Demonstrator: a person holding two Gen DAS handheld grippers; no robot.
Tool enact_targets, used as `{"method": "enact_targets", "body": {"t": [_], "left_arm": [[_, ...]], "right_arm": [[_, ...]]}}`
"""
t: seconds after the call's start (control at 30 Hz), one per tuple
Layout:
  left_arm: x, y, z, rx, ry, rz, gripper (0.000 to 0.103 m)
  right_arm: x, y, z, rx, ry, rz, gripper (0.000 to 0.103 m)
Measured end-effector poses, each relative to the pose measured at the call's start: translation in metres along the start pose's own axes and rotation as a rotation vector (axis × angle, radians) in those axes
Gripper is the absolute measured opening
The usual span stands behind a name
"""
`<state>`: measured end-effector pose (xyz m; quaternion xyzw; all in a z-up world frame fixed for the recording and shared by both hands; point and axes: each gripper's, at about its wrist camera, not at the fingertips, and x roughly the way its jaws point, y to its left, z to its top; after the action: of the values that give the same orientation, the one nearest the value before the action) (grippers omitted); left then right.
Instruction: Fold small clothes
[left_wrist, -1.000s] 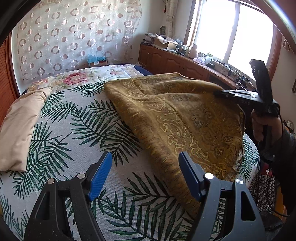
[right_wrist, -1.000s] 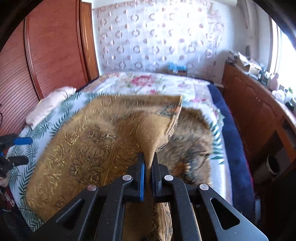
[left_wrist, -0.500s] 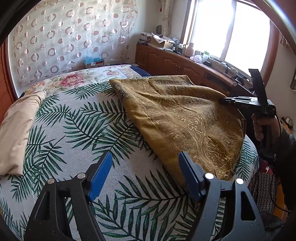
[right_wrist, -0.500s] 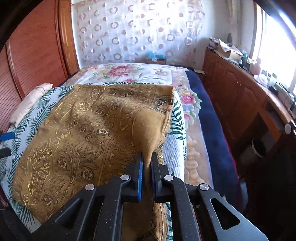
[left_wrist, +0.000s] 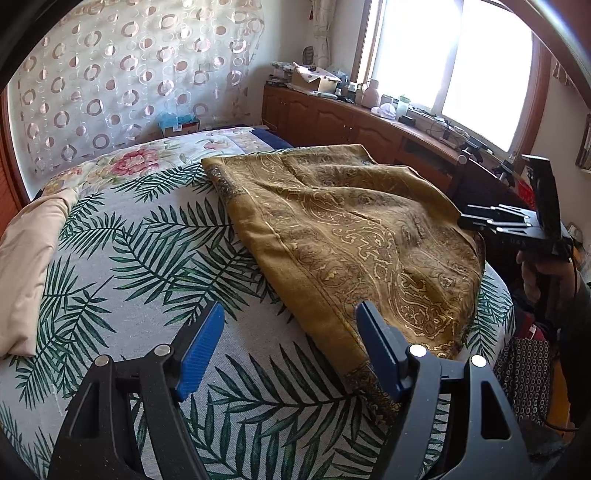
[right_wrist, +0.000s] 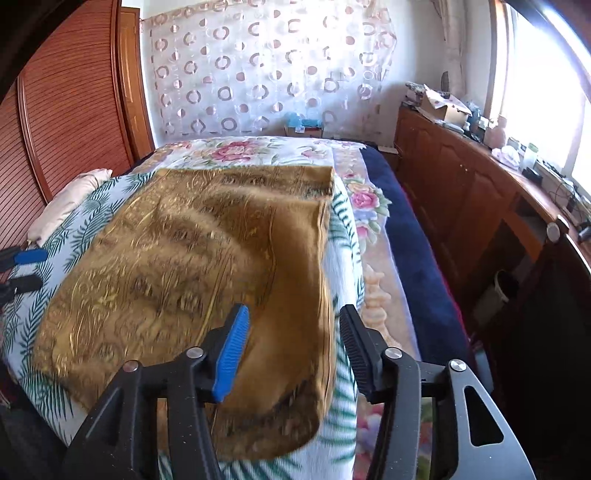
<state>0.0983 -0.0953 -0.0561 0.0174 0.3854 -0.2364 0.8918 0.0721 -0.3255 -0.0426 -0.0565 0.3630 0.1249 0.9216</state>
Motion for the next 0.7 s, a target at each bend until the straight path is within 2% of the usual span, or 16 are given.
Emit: {"method": "enact_targets", "body": {"t": [0.37,0.7], "left_arm": [[0.012,-0.016,-0.005,0.025,0.042,-0.027,0.075],[0.020,-0.028,-0.017,0.032,0.093,-0.087,0.073]], "right_arm": [[-0.001,-0.016,-0.021,0.056,0.039,-0.015,0.056],[-0.002,-0.010,-0.031,0.062,0.043,0.037,0.056]]}}
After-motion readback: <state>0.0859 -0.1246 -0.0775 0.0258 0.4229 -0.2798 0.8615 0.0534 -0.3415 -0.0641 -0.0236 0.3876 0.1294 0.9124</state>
